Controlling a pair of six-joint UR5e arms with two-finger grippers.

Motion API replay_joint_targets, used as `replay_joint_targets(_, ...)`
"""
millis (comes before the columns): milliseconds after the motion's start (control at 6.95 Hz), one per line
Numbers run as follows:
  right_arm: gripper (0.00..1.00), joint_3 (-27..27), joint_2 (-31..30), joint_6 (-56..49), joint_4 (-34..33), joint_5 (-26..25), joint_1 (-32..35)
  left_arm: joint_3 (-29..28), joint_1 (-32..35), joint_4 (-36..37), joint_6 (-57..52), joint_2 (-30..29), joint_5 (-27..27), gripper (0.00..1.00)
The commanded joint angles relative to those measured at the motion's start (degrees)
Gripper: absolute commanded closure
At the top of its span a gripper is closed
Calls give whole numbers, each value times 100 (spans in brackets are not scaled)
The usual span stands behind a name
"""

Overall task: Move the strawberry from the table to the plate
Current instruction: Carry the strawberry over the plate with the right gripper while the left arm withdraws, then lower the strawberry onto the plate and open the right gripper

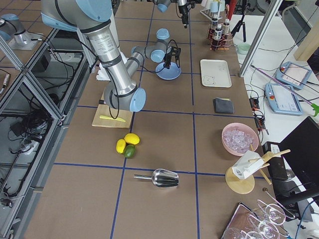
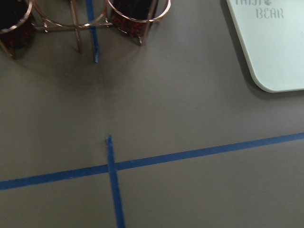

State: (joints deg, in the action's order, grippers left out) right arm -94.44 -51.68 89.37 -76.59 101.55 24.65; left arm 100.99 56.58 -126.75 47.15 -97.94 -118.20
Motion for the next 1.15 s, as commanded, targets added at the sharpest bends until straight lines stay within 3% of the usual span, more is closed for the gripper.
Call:
replay_joint_targets(0,100,319,393,36,-381,-144,-241,226,440,1,-206,212,-1,1)
replay_joint_targets(288,100,425,518,-16,-857,-292,-224,264,477,-8,-206,389,-1,1)
replay_joint_targets(1007,100,987,782,-113,-858,-302,-92,325,477,-43,-206,539,-1,0)
